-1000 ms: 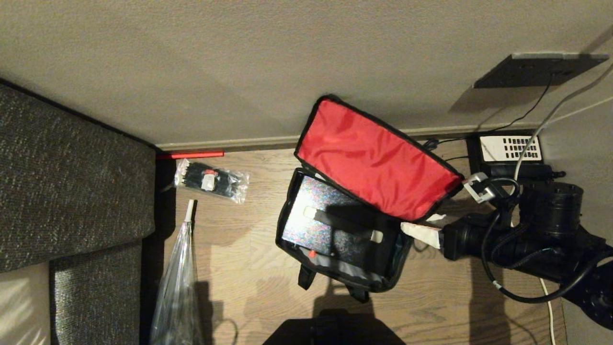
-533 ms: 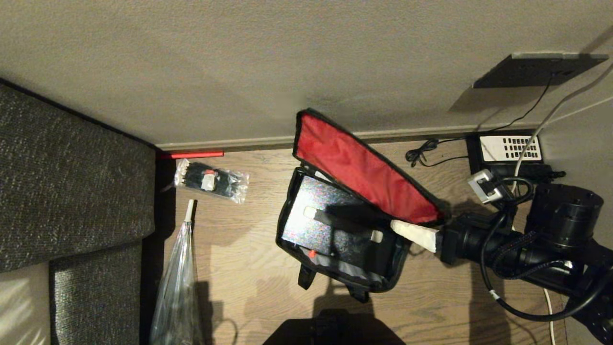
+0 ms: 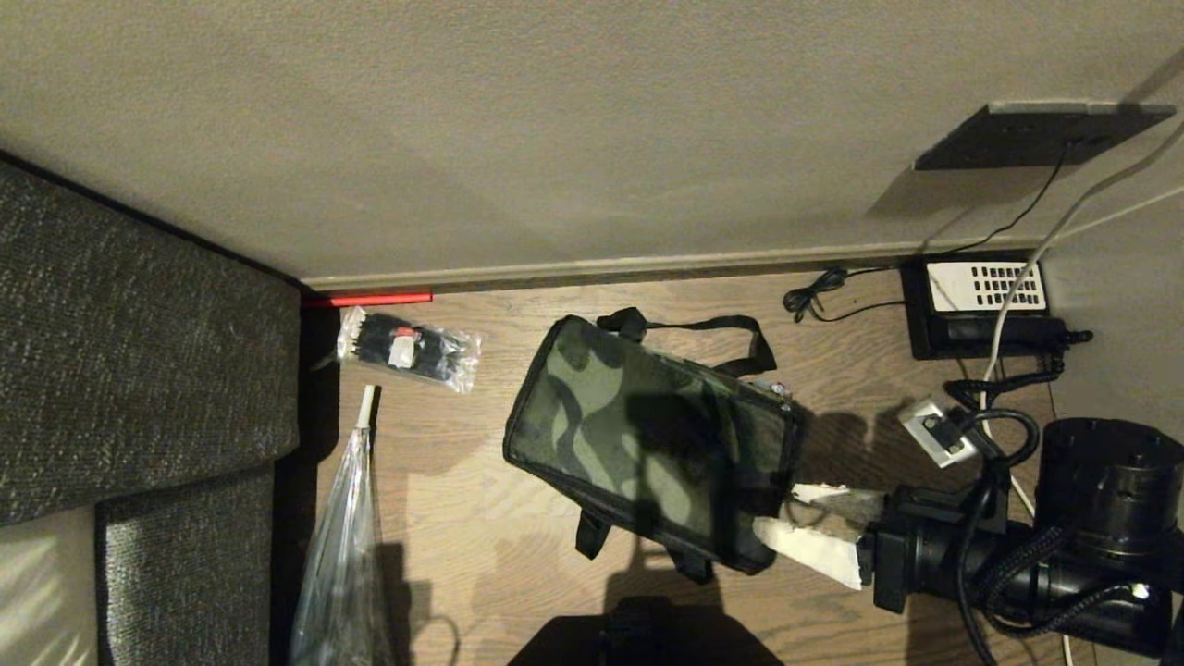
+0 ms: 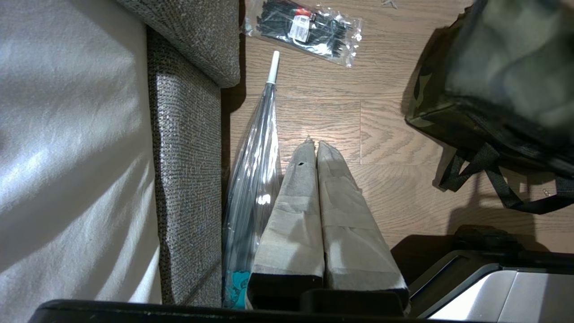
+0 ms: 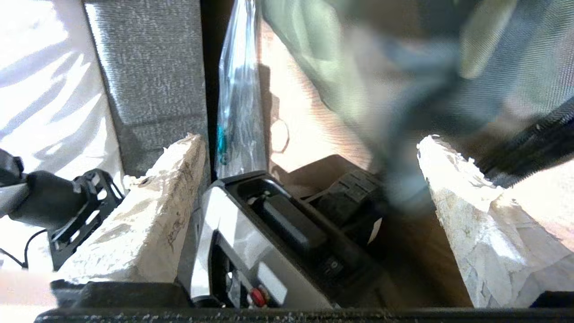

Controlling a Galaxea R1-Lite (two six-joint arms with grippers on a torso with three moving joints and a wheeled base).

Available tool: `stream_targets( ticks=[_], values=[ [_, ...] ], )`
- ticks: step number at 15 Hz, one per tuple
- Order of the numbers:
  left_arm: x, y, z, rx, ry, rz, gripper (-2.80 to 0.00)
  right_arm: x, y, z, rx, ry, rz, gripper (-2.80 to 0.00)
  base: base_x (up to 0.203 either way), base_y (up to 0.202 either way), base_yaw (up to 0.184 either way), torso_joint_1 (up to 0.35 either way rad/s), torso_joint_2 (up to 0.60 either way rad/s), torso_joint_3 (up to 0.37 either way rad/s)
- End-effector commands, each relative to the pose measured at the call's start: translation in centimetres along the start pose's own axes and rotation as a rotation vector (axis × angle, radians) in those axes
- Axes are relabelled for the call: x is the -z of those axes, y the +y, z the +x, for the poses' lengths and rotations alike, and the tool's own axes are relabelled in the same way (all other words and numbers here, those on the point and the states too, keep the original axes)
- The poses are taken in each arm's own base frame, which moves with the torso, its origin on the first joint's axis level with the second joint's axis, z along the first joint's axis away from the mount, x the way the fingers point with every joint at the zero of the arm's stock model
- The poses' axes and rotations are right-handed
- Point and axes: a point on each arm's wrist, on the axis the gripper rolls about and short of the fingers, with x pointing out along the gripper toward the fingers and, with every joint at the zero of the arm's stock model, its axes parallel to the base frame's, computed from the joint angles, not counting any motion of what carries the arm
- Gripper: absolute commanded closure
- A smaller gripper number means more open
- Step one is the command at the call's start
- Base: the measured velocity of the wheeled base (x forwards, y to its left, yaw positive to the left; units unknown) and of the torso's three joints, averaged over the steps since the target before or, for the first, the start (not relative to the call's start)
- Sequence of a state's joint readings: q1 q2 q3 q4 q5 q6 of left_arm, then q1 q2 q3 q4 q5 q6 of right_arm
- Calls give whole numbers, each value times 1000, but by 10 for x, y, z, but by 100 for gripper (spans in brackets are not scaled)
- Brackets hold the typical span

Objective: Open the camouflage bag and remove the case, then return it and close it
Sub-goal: Close the top of the storage box

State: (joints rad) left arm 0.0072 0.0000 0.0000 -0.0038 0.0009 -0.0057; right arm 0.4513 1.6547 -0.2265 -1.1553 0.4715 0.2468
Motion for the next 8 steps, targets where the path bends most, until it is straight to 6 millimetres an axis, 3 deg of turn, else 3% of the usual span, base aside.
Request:
stream_targets(
  ticks=[1,4,5,8],
  values=[
    [0,0,0,-1,1,0,0,-5,5,-5,-12,-30,-13,-280,0,0,0,0,0,0],
    [0,0,0,-1,1,0,0,-18,14,-23,-16,-104,58,-280,0,0,0,0,0,0],
    [0,0,0,-1,1,0,0,-25,22,-36,-14,-146,91,0,0,0,0,0,0,0],
    [0,0,0,0,1,0,0,-35,34,-66,132,-211,185,0,0,0,0,0,0,0]
  ],
)
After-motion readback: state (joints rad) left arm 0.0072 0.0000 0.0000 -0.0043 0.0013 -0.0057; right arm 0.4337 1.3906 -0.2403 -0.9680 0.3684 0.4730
